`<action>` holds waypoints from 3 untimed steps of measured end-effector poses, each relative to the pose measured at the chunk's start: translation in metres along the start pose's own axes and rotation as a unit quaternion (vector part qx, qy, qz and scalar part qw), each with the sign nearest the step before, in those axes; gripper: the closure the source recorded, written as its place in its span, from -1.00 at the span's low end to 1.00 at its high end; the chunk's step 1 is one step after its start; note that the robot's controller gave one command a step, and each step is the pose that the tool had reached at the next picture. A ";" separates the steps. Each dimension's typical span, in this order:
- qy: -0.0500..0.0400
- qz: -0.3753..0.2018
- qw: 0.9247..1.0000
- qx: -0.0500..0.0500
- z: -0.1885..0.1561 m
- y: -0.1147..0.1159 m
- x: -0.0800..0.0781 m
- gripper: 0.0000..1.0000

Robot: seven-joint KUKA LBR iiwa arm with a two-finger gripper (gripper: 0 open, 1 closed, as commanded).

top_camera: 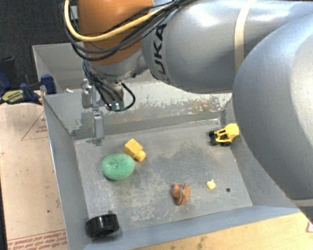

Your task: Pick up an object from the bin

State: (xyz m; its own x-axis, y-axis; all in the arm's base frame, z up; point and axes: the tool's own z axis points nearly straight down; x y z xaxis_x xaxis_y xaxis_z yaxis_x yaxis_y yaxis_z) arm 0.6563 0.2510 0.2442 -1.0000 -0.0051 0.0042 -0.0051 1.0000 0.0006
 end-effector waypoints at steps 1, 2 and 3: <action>-0.003 0.002 1.000 -0.001 -0.006 -0.002 -0.001 -1.00; -0.006 -0.016 1.000 -0.001 0.045 -0.016 0.014 -1.00; -0.005 -0.073 0.997 -0.001 0.114 -0.023 0.020 -1.00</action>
Offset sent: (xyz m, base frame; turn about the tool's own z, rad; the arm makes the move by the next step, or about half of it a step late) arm -0.0491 -0.0508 -0.1600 -0.1096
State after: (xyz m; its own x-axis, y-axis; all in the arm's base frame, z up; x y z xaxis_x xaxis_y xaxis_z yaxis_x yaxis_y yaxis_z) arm 0.6355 0.2278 0.1306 -0.9886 -0.1502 -0.0053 -0.1503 0.9886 0.0016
